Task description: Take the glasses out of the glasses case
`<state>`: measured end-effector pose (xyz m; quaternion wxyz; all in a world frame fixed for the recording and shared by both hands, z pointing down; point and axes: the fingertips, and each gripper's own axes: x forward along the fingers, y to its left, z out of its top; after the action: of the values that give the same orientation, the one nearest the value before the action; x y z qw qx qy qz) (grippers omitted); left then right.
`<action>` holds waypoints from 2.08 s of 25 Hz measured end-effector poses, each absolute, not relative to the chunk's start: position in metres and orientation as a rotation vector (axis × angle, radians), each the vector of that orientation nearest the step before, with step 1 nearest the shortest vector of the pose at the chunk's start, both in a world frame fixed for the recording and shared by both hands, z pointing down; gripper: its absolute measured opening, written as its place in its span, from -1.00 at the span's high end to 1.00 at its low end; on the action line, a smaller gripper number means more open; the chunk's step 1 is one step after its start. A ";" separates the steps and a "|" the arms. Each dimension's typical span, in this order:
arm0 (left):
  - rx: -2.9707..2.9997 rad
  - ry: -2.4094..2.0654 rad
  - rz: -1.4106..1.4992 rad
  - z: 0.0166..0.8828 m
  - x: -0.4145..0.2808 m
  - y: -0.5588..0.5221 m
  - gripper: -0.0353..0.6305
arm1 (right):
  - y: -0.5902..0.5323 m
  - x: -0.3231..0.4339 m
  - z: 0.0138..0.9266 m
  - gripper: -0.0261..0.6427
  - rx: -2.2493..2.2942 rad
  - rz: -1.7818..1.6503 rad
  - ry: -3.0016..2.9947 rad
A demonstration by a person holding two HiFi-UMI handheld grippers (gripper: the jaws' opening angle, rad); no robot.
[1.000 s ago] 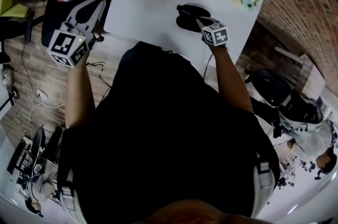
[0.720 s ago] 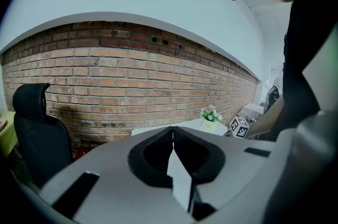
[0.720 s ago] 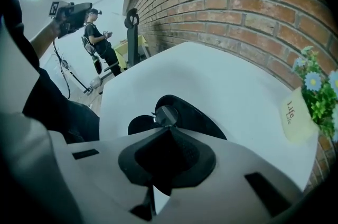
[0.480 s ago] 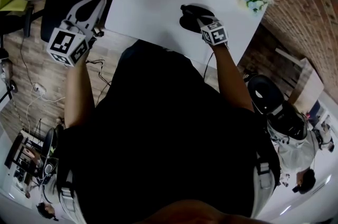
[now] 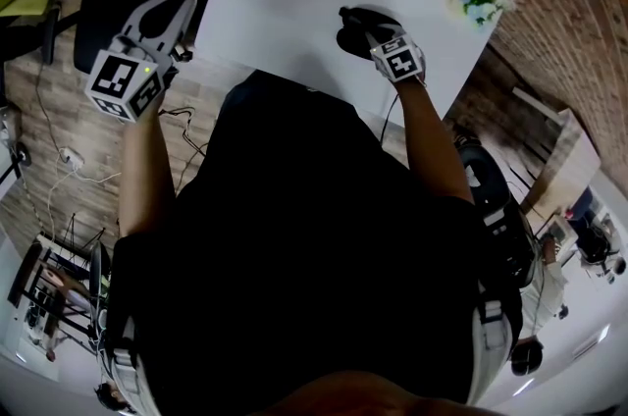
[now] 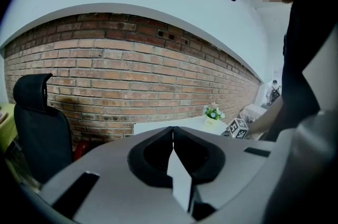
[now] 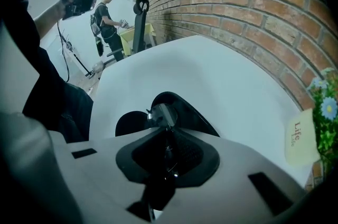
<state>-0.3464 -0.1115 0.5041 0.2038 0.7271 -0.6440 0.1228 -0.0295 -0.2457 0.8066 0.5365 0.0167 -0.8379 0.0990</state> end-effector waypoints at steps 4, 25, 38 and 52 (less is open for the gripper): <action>2.023 -1.793 0.337 0.507 -0.349 -0.112 0.86 | -0.247 -0.030 0.810 0.74 0.021 0.193 -1.978; 1.992 -1.798 0.319 0.517 -0.356 -0.109 0.86 | -0.246 -0.031 0.826 0.71 -0.091 0.031 -1.884; 1.994 -1.800 0.330 0.516 -0.356 -0.111 0.86 | -0.248 -0.034 0.826 0.74 -0.109 0.004 -1.867; 1.998 -1.815 0.348 0.508 -0.355 -0.109 0.86 | -0.247 -0.030 0.830 0.81 -0.113 0.000 -1.854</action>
<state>-0.3548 -0.1094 0.5077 0.2087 0.7179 -0.6523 0.1249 -0.0303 -0.2471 0.8301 0.5989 -0.0489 -0.7993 -0.0001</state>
